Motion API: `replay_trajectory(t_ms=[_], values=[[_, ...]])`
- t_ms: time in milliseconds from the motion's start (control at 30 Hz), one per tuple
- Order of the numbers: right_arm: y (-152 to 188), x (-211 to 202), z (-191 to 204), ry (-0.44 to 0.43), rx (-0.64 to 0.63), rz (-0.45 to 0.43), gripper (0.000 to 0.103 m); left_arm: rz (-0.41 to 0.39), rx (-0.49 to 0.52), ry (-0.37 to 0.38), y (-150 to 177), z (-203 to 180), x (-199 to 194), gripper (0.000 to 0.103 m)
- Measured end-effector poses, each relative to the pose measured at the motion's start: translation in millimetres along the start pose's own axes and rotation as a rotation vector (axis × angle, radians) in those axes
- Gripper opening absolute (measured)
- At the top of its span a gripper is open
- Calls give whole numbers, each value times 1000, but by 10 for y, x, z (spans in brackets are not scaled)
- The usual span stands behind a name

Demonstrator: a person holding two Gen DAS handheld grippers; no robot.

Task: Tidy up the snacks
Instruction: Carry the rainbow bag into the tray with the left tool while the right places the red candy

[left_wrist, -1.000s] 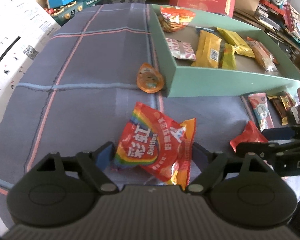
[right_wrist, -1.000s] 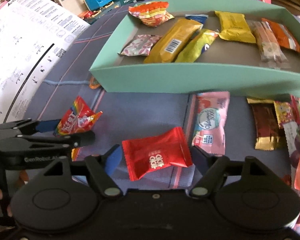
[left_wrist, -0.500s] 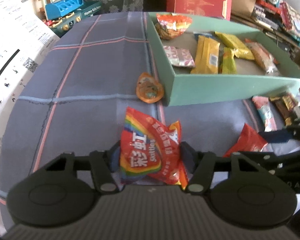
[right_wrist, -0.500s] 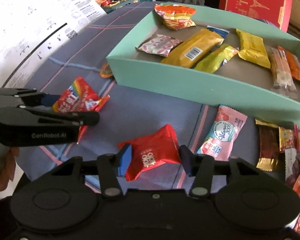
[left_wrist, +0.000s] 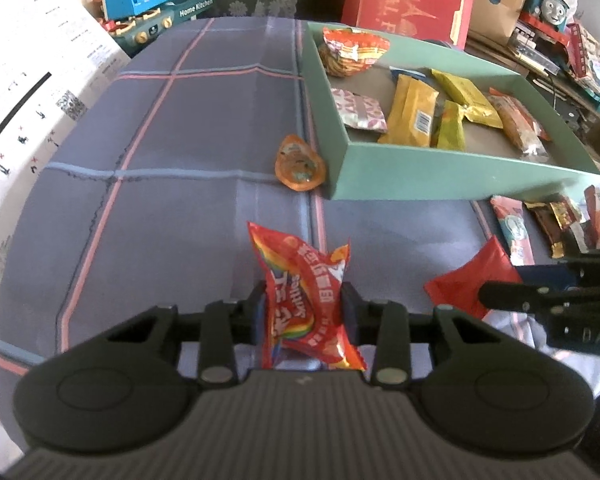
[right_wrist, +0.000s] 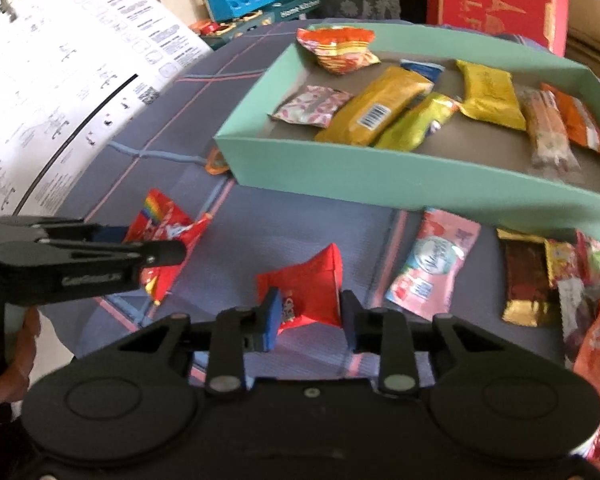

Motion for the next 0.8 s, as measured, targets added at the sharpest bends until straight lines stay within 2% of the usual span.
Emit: replay_trajectory(t_ms=[100,200,400,533,600,667,800], values=[[57,-72,-81,-5,31,-3,30,7,0,23,32,-22,-20,36],[133,-163,-146,-12,61,-11,30,4,-4,14,40,-55,-33,36],[180,-350,-204,-19,88,-54,20,-24,-25,10,-26,-70,-127,35],[170,-342,-210,-20,77,-38,19,-39,-13,13,-60,-84,-173,36],[188,-320,-229,-7,87,-39,21,-27,-9,17,-50,-91,-152,36],[170,-270,-255,26,94,-21,29,-19,-5,15,-34,-97,-132,36],[183,-309,-287,54,83,-29,31,-8,-3,20,-11,-86,-83,36]])
Point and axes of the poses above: each gripper's, at about its wrist camera, not at the fingertips, and x roughly the way its jaws point, z to its left, y to its underside, the point moved 1 cm from there along x, roughly the way its jaws point, and after that the axes turned 15 degrees about -y, right-handed, at the moved point
